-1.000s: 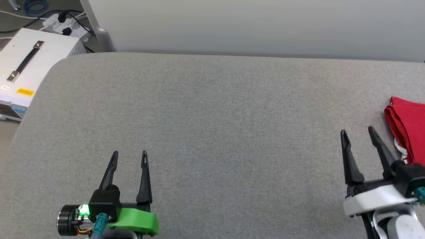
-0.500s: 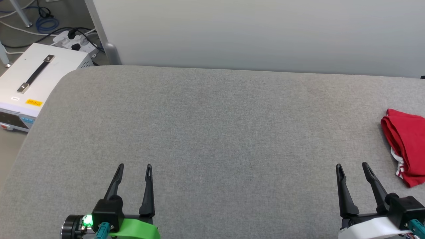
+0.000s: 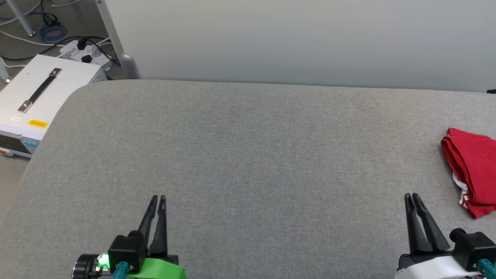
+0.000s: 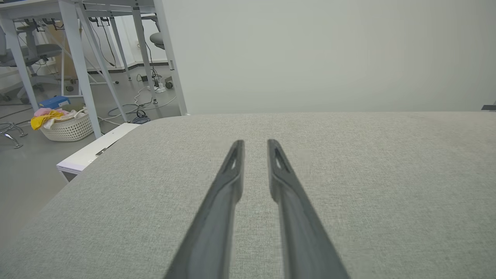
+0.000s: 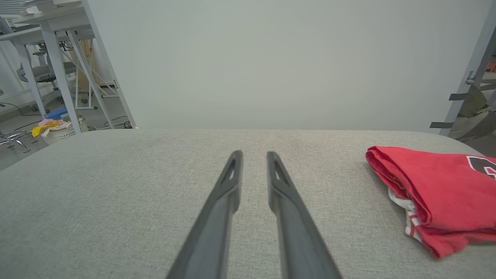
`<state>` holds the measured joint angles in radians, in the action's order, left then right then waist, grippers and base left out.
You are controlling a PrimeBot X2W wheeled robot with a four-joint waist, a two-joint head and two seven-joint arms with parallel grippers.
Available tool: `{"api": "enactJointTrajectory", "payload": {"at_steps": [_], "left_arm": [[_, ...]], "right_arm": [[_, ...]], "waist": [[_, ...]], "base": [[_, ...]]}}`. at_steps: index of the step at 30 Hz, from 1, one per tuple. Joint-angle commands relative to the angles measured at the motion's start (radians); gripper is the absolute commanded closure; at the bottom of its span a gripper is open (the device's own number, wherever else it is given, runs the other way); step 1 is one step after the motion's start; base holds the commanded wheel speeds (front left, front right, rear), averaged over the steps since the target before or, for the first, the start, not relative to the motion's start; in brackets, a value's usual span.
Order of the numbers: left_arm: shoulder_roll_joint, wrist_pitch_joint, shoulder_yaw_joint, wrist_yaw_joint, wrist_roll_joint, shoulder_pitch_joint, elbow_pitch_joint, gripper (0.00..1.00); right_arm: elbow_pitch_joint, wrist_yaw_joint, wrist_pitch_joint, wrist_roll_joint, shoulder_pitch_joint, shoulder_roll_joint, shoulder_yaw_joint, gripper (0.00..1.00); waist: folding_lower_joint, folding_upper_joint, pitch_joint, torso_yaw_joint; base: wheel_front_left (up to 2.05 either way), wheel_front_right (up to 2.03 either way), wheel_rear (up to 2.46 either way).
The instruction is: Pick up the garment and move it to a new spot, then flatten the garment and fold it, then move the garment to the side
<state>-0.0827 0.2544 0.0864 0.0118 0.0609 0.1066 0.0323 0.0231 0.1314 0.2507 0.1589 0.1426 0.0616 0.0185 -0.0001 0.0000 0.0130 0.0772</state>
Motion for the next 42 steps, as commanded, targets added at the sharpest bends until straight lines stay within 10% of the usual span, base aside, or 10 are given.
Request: {"api": "enactJointTrajectory", "payload": {"at_steps": [1,42], "left_arm": [[0.000,-0.002,-0.001,0.000,0.000,-0.001,0.000,1.00],[0.011,-0.084,-0.029,-0.004,-0.020,-0.035,-0.011,1.00]], "right_arm": [[0.000,0.000,-0.002,-0.001,-0.001,0.000,0.000,1.00],[-0.008,0.000,-0.083,-0.052,-0.047,-0.004,-0.006,1.00]], "waist": [[0.0001,0.0000,0.000,-0.001],[0.0001,0.0000,-0.004,-0.025]], "base": [[0.00,0.00,0.00],[0.00,0.00,0.00]]}}
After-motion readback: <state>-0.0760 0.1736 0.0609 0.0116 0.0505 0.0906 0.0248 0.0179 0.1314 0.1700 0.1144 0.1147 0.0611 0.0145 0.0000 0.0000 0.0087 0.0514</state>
